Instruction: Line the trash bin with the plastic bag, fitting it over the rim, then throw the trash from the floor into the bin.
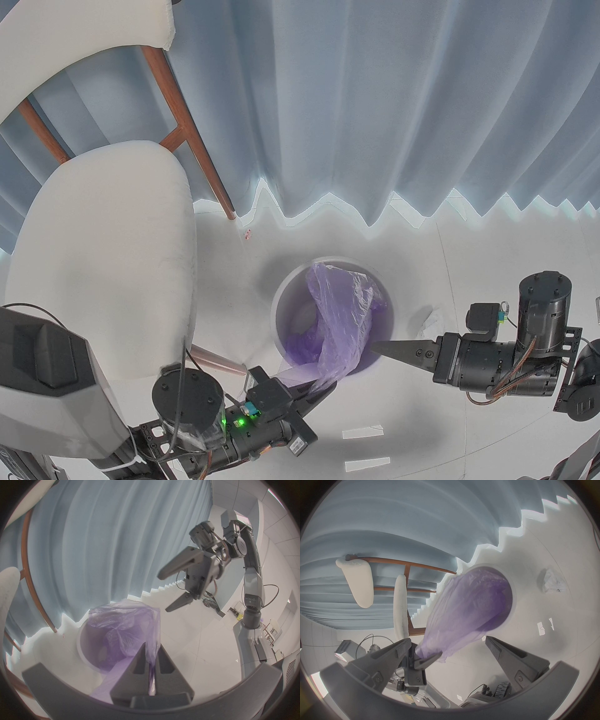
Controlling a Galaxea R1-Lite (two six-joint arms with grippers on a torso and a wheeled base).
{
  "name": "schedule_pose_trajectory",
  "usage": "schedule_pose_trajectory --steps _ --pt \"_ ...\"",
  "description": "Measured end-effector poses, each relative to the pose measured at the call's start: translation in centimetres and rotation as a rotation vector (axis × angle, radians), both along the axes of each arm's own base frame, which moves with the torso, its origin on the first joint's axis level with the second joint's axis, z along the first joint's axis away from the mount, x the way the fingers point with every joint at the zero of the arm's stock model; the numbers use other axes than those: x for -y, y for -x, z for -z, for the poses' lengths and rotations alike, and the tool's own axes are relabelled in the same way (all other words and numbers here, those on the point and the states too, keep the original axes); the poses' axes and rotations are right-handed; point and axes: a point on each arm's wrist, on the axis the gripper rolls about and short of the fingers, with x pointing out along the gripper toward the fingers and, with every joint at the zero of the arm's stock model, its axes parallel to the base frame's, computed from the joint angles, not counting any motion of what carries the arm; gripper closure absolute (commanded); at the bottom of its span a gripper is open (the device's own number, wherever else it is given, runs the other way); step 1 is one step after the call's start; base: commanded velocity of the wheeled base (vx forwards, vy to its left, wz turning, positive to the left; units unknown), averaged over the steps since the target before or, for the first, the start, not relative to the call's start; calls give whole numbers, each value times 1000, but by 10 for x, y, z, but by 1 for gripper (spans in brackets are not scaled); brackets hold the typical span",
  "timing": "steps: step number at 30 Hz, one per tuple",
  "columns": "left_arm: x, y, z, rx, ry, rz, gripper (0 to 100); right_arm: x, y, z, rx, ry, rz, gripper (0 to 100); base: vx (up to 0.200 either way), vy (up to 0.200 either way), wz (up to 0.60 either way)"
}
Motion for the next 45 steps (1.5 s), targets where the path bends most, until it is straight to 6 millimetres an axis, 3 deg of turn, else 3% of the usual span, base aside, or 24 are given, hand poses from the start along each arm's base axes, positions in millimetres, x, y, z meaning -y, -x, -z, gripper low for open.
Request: schedule_pose_trajectory --steps 9,14,20,31,45 --pt "2 9 1 -7 -12 -12 100 -8 -21 -13 -8 20 16 0 0 0 0" --pt "0 -2 -4 -1 12 -86 100 -13 -47 -26 -38 4 7 0 0 0 0" --pt "-5 -20 -16 20 61 -190 100 -15 -69 -25 -64 20 -1 0 0 0 0" --pt "-7 -22 -20 28 72 -196 100 -23 -64 -12 31 199 -58 0 0 0 0" --pt "0 -8 -10 5 35 -143 100 -25 -57 -16 203 290 -159 0 0 0 0"
